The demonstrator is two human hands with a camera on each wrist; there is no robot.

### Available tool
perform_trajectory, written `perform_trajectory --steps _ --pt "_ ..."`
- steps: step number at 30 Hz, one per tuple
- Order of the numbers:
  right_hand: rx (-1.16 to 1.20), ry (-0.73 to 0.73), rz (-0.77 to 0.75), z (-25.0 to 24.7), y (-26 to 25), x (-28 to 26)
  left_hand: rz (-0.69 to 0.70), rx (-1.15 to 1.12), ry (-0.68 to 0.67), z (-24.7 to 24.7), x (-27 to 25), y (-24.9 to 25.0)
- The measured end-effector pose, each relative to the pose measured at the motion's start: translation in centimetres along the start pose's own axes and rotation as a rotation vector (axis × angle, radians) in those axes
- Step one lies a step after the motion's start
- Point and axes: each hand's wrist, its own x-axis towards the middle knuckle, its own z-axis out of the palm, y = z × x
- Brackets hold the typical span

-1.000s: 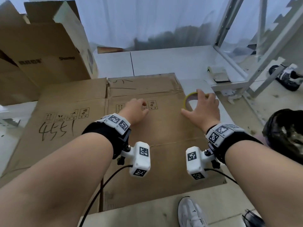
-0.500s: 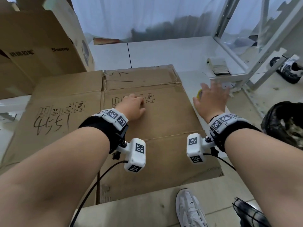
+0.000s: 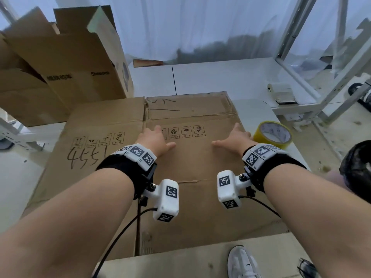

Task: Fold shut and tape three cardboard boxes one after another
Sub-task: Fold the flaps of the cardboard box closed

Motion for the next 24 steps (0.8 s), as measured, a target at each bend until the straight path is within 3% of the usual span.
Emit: perform_trajectory --steps 3,6,15,19,24 --pt "0.077 0.043 0.037 -0.5 -0.4 -0.3 0.032 0.021 0.030 0.1 -0.1 -1.8" --pt "0.214 0.088 0.089 0.0 -1.3 -0.2 0.019 0.080 -0.025 0.0 -0.2 -3.8" --pt "0.523 0.241 0.014 -0.8 -1.8 -0.1 0.045 -0.067 -0.068 -0.4 -1.4 -7.2" --pt "0.778 0.206 -0.156 -3.3 -2.9 -2.5 0.068 -0.130 -0.094 -1.9 -3.0 -7.4" --pt "0.870 0.127 -0.165 -5.8 -6.0 -5.8 0.133 -0.130 -0.073 -4.2 -6.6 -7.6"
